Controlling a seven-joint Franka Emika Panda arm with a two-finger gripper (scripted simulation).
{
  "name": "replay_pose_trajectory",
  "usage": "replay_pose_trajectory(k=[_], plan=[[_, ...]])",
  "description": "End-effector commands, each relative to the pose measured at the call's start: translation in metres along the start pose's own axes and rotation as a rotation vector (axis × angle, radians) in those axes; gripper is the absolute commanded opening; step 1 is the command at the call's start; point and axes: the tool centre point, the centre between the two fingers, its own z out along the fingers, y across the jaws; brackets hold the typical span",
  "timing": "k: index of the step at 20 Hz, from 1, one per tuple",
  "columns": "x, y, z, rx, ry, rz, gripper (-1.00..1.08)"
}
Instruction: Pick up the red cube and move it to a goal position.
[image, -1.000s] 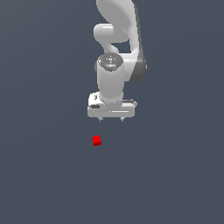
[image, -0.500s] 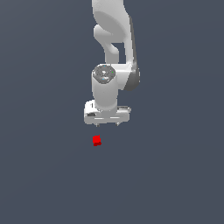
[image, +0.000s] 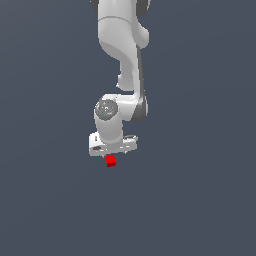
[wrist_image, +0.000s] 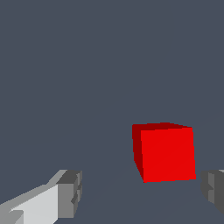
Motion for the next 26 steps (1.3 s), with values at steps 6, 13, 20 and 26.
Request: replay_pose_trajectory(k=[6,13,20,26], plan=[[0.010,0.019,0.033,-0.002,0.002,-0.053,1.00],[0.013,0.024,0.040,-0.002,0.003,-0.066,1.00],[0.013,0.023,0.039,-0.002,0.003,-0.065,-1.00],[0.013,0.023,0.039,-0.002,0.003,-0.065,-1.00]])
